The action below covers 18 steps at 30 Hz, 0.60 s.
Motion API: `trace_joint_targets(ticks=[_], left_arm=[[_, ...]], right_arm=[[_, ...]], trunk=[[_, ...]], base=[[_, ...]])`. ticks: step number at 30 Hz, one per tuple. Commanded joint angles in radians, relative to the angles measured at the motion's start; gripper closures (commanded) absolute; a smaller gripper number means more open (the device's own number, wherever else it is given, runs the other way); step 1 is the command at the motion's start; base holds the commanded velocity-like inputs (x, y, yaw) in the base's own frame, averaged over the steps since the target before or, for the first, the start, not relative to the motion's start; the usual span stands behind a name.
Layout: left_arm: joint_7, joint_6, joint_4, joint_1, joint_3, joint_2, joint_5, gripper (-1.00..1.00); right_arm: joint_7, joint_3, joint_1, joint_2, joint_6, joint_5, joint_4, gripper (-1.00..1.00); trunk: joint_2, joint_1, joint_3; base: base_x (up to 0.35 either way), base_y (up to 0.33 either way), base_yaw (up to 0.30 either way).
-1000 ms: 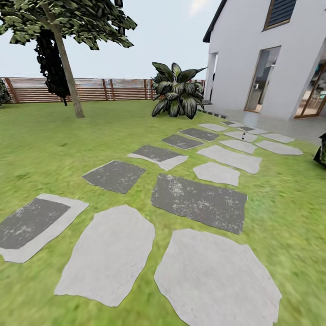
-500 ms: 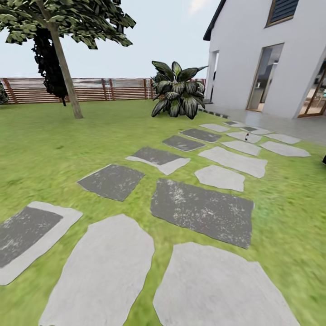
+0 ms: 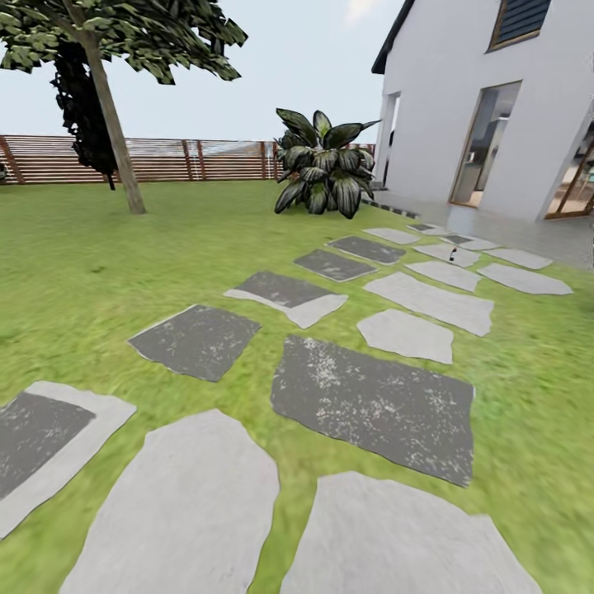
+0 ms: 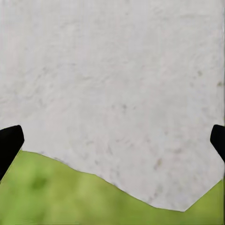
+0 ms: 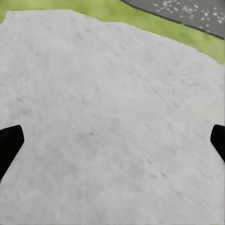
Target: In the garden, pick up the pesticide atomizer on the floor and spray pesticide onto both trees until each tree trunk is fully covered.
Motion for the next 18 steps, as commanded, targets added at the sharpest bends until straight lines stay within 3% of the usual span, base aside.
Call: trace_joint_targets(ticks=[1,18], left_arm=[[0.0,-0.003,0.001,0.0,0.0,0.0,0.007,-1.0],[0.0,-0.004,-0.002,0.0,0.0,0.0,0.007,-1.0]], right_arm=[[0.0,0.0,-0.001,0.0,-0.003,0.0,0.001,-1.0],[0.0,0.0,0.0,0.0,-0.003,0.0,-0.001,-1.0]], trunk=[[0.0,0.0,-0.001],[0.0,0.0,-0.001]], base=[[0.34,0.0,-0.117],[0.34,0.0,-0.281]])
